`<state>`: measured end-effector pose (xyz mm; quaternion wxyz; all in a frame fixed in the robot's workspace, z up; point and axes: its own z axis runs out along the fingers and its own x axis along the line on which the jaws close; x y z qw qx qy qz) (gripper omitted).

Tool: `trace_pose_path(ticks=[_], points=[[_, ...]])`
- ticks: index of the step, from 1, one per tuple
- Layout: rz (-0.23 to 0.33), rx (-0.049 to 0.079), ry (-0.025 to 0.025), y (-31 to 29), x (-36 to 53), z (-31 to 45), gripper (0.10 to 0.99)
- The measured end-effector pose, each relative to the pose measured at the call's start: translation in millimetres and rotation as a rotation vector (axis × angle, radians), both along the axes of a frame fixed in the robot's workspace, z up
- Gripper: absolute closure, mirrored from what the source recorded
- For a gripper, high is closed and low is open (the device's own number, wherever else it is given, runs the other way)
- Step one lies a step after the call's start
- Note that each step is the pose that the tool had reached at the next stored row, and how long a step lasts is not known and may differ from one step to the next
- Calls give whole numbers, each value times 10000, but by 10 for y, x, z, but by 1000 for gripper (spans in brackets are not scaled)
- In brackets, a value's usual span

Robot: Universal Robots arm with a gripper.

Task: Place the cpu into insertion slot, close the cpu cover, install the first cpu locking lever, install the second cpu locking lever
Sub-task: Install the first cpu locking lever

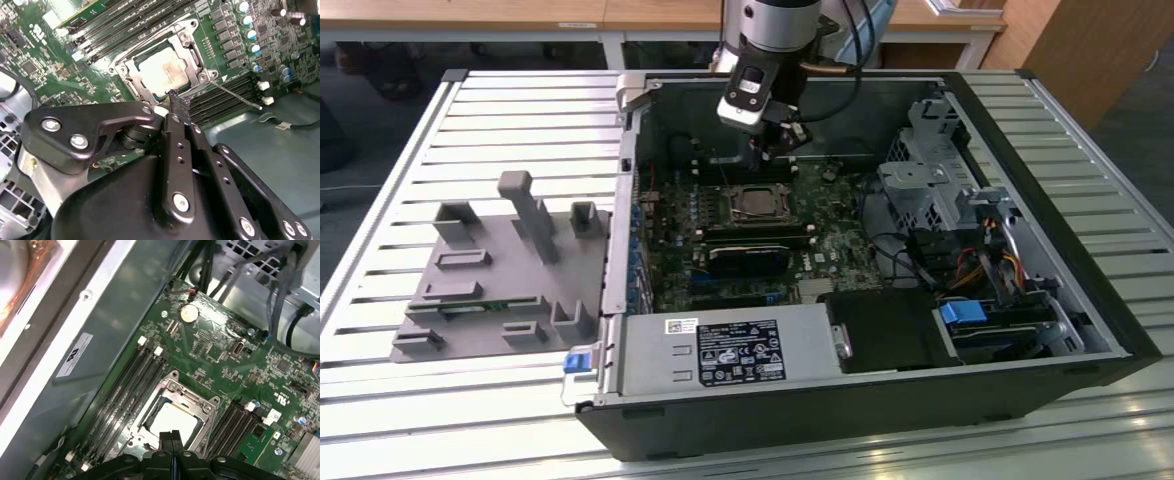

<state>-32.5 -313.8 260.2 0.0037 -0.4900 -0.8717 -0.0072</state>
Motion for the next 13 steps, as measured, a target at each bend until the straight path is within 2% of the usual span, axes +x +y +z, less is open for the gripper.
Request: trace_pose_path(ticks=[13], points=[[2132,0,0,1,0,-5,980]])
